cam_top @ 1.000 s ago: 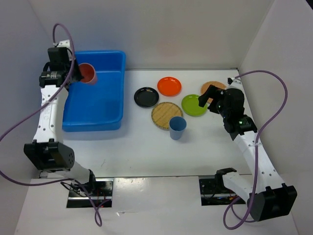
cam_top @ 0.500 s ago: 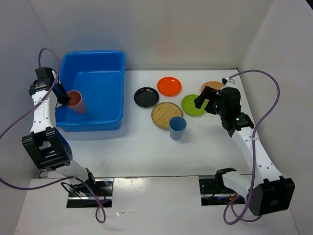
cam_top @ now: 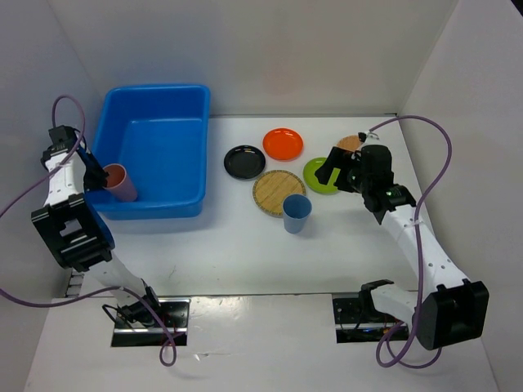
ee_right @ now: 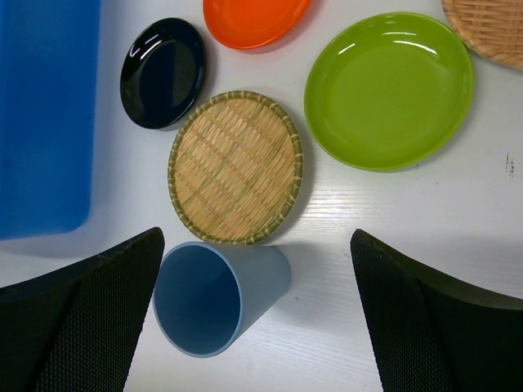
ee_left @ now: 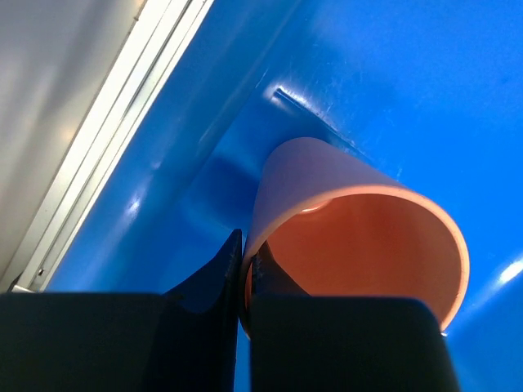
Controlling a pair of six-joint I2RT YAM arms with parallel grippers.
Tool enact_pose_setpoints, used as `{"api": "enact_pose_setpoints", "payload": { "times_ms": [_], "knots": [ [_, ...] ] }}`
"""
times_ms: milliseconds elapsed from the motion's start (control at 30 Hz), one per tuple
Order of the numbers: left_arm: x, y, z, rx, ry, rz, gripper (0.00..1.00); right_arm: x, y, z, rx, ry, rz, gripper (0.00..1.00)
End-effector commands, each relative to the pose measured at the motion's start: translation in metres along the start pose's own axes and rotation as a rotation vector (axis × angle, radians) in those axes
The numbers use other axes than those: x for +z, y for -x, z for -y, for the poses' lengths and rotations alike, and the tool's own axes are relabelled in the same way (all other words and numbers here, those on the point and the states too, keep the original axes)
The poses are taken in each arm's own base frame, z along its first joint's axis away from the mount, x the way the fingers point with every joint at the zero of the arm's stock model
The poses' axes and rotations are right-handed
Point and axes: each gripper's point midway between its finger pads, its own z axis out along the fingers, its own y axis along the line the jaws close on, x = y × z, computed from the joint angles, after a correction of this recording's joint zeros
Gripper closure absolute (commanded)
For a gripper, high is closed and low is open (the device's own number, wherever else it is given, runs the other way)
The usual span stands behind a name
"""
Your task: Place the mixed dishes into the plastic bin
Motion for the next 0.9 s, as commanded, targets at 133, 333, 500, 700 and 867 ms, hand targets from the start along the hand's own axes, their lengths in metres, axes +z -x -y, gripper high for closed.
{"api": "enact_pose_setpoints", "payload": {
  "times_ms": [133,333,500,700,867],
  "knots": [
    [0.018,0.004,-0.005,0.001,0.032,0.008,1.0,0.003,0.016,-0.011,-0.028,0.035,0.034,0.01],
    [0.022,0.0,-0.01,0.001,0.056,0.005,0.96,0.004,0.012,-0.013,-0.048,0.044,0.0,0.01],
    [0.023,-0.003,-0.013,0.001,0.07,-0.002,0.76,0.0,0.003,-0.013,-0.091,0.055,-0.062,0.01],
    [0.009,0.002,-0.012,0.001,0.067,0.027,0.45,-0.004,0.001,-0.019,-0.097,0.044,-0.075,0.01],
    [-0.022,0.024,-0.004,0.0,0.031,0.11,0.23,-0.004,-0.002,-0.024,-0.102,0.062,-0.084,0.01]
  ]
}}
